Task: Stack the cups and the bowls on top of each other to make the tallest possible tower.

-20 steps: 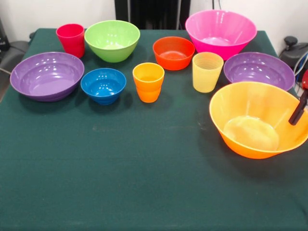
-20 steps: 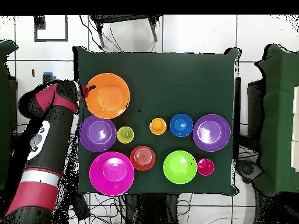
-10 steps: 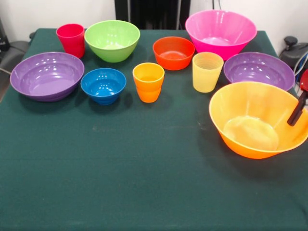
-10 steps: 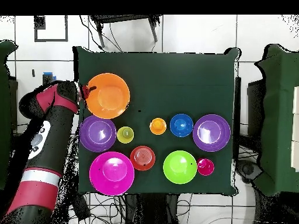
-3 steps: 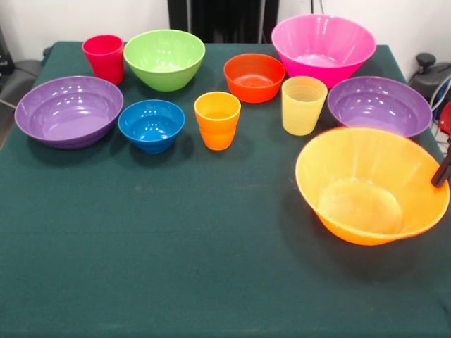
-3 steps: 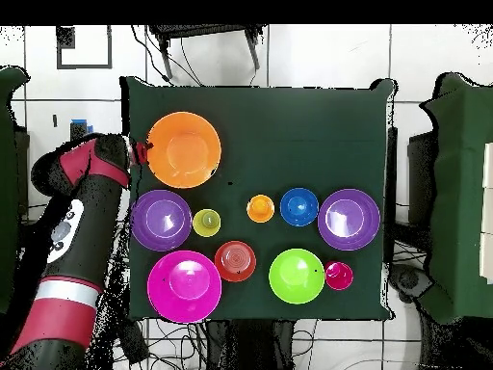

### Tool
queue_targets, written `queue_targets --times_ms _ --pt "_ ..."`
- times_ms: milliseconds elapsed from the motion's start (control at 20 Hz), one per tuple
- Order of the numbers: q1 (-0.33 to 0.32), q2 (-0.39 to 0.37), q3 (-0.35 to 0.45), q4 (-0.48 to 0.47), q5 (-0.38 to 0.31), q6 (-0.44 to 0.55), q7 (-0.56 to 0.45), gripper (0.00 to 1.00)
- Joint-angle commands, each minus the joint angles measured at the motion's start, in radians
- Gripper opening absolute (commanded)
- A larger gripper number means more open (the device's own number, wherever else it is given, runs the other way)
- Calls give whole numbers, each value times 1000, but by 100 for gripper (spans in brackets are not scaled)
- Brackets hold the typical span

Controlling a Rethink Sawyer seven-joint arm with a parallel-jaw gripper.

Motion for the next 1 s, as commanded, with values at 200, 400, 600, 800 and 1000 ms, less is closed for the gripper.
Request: queue_targets --times_ms 200,400,600,800,1000 --pt "-29 55 152 33 22 14 133 0" --pt "-33 51 153 36 12 14 113 0" --pt "-54 24 200 65 25 5 83 0" --pt "-98 -31 291 113 39 20 2 0" --pt "-146 -100 366 162 49 49 -55 0"
